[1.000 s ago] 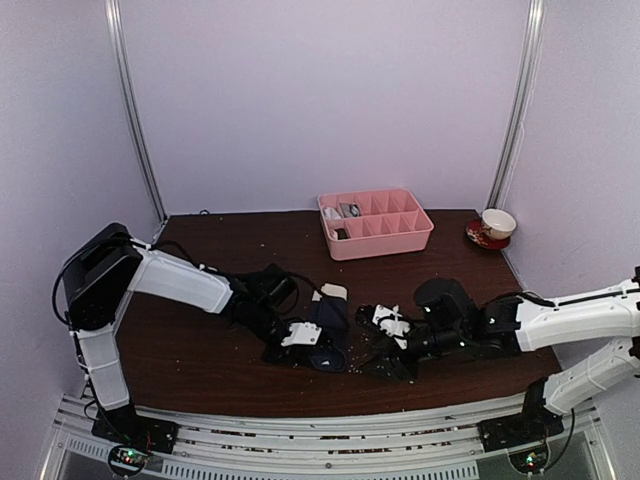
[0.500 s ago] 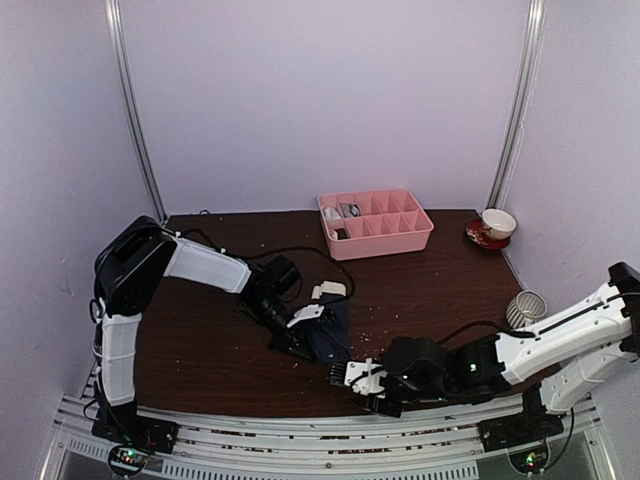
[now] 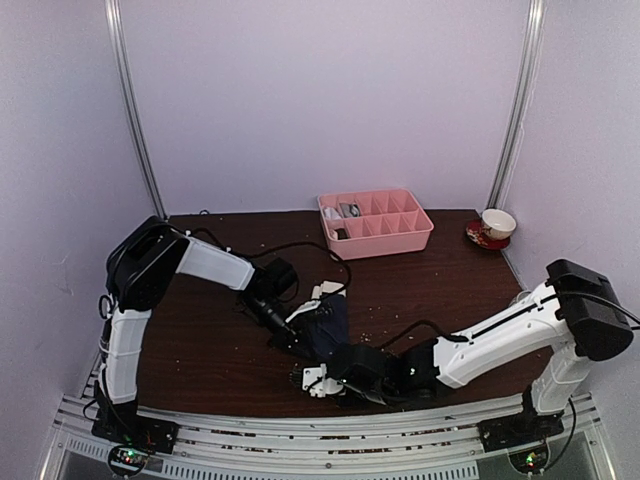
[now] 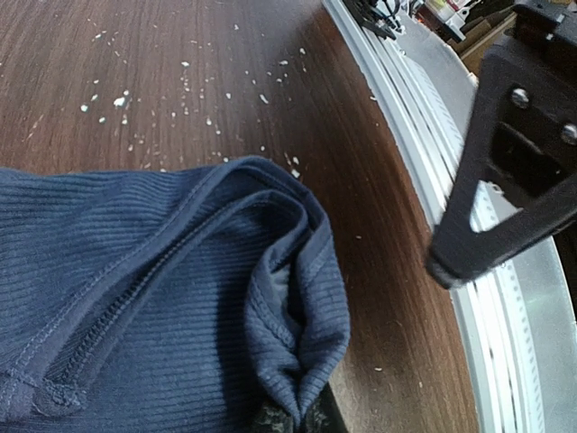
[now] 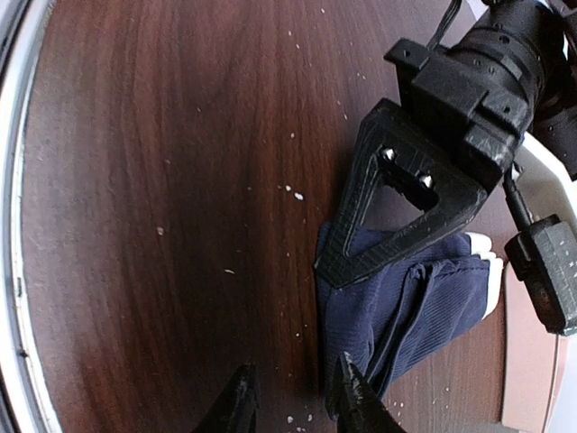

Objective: Roll the underwear
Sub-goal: Roll the underwear at the center of the board.

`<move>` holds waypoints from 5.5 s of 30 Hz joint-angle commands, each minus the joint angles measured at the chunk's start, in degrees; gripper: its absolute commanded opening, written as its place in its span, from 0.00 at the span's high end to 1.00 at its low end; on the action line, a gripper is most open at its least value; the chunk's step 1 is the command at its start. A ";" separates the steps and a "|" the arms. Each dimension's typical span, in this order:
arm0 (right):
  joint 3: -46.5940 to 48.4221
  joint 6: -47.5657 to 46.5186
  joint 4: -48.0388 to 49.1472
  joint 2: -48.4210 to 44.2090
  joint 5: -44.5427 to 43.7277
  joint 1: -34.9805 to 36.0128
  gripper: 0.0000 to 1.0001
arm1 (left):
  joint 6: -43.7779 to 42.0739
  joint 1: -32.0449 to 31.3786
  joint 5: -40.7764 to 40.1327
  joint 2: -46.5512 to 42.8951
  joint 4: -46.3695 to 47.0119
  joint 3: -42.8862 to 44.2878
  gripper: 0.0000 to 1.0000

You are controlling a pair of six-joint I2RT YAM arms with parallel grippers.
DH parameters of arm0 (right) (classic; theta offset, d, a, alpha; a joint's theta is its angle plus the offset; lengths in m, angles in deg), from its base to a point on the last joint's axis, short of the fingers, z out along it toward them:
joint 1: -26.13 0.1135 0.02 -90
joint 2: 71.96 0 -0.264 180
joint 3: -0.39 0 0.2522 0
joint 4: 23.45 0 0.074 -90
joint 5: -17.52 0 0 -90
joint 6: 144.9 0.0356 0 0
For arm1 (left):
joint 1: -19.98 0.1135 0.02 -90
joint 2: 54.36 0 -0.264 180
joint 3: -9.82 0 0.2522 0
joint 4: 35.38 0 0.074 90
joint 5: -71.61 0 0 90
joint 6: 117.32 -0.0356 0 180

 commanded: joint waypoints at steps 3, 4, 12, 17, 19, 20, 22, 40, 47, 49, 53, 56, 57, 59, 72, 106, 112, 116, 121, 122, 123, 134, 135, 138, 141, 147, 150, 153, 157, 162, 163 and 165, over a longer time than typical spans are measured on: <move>0.84 -2.10 0.96 2.14 -2.76 -2.25 0.69 | 0.80 1.00 -5.82 3.28 -2.37 -0.59 1.00; 0.84 -2.12 1.25 2.39 -2.79 -2.56 0.68 | 0.83 1.06 -5.84 3.26 -2.37 -0.59 1.00; 1.15 -2.56 2.49 4.83 -2.45 -3.64 0.67 | 0.87 1.17 -5.55 3.47 -2.37 -0.59 1.00; 1.30 -2.09 3.04 6.13 -2.99 -4.64 0.68 | 0.81 1.16 -5.44 3.43 -2.37 -0.63 1.00; 1.14 -1.85 3.28 6.18 -3.01 -5.08 0.68 | 0.82 1.17 -5.38 3.40 -2.37 -0.68 1.00; 1.15 -1.69 3.31 6.30 -2.97 -5.21 0.68 | 0.83 1.13 -5.37 3.36 -2.37 -0.68 1.00; 1.39 -1.49 3.23 6.61 -3.13 -5.56 0.67 | 0.83 1.17 -5.38 3.41 -2.37 -0.68 1.00; 6.72 4.72 -5.20 11.03 9.41 -10.34 0.92 | 0.73 1.19 -8.65 -1.74 0.23 -3.21 0.87; 9.26 9.93 -10.26 11.90 21.07 -12.85 1.00 | -0.33 1.19 -14.78 -13.08 5.36 -9.85 0.45; 10.34 11.25 -12.02 12.53 24.49 -13.64 1.00 | -0.99 1.24 -17.04 -17.45 7.03 -12.00 0.37; 12.88 13.91 -15.68 13.86 33.25 -16.19 1.00 | -3.27 1.39 -21.96 -25.77 12.80 -18.09 0.29; 14.89 15.59 -18.41 14.79 40.36 -17.92 1.00 | -7.38 1.43 -25.50 -31.75 17.78 -23.93 0.30; 15.36 16.29 -18.99 14.98 42.82 -18.58 1.00 | -9.05 1.40 -26.61 -33.72 19.90 -26.34 0.31; 16.89 18.16 -20.68 15.87 47.64 -19.96 1.00 | -12.76 1.31 -29.17 -37.51 25.49 -31.49 0.32; 22.09 22.26 -25.35 20.73 61.59 -26.55 1.00 | -31.24 -7.55 -41.10 -50.91 57.45 -55.08 0.33; 26.33 17.85 -31.77 21.73 59.07 -28.26 0.92 | -34.59 -21.94 -67.43 -23.46 68.04 -49.15 1.00; 23.63 18.23 -29.66 12.45 56.71 -28.17 0.69 | -27.98 -21.89 -61.84 -27.49 51.89 -46.34 1.00; 19.33 18.11 -26.70 5.33 54.86 -27.65 0.56 | -23.54 -21.65 -57.33 -27.92 40.84 -42.14 1.00; 11.36 17.80 -21.73 -3.65 49.73 -25.94 0.44 | -19.57 -19.26 -50.72 -27.37 31.46 -36.97 1.00; 9.41 17.73 -20.05 -5.48 47.84 -25.34 0.44 | -18.88 -18.69 -49.74 -27.06 29.47 -35.71 1.00; 7.67 17.76 -18.99 -7.46 44.98 -24.11 0.43 | -18.19 -18.09 -48.48 -26.64 27.44 -34.35 1.00; -11.05 16.32 -4.43 -26.62 19.95 -9.06 0.42 | -14.38 -10.63 -34.16 -19.43 8.63 -20.98 1.00; -11.98 16.04 -3.86 -27.81 18.55 -8.22 0.42 | -14.10 -9.93 -33.27 -18.37 7.25 -19.86 1.00; -13.95 15.08 -1.60 -29.06 13.88 -5.51 0.43 | -13.66 -7.91 -30.62 -14.38 3.01 -15.83 1.00; -15.13 13.61 0.48 -28.81 10.22 -3.16 0.44 | -13.46 -6.14 -28.33 -11.28 -0.48 -12.55 1.00; -14.04 8.35 3.55 -24.27 4.45 0.36 0.44 | -13.11 -4.39 -24.84 -6.70 -6.40 -7.12 1.00; -9.33 5.81 1.17 -18.71 2.16 0.54 0.46 | -13.18 -3.08 -21.96 -3.65 -10.63 -3.17 1.00; -5.99 2.93 0.42 -12.56 -0.07 0.48 0.51 | -13.35 -1.54 -19.47 -0.61 -14.26 0.38 1.00; -2.33 -0.17 0.72 -4.90 -2.88 0.35 0.57 | -14.26 -0.30 -17.81 2.08 -17.97 3.40 1.00; -0.56 -2.17 2.90 0.75 -4.96 -0.50 0.61 | -13.86 -0.06 -17.76 2.38 -18.77 4.34 1.00; -0.48 -2.31 3.56 1.38 -5.32 -0.75 0.61 | -13.85 -0.10 -17.86 2.38 -18.89 4.40 1.00; -0.45 -2.49 4.59 2.61 -6.67 -1.23 0.60 | -13.80 -0.08 -18.02 2.46 -18.92 4.55 1.00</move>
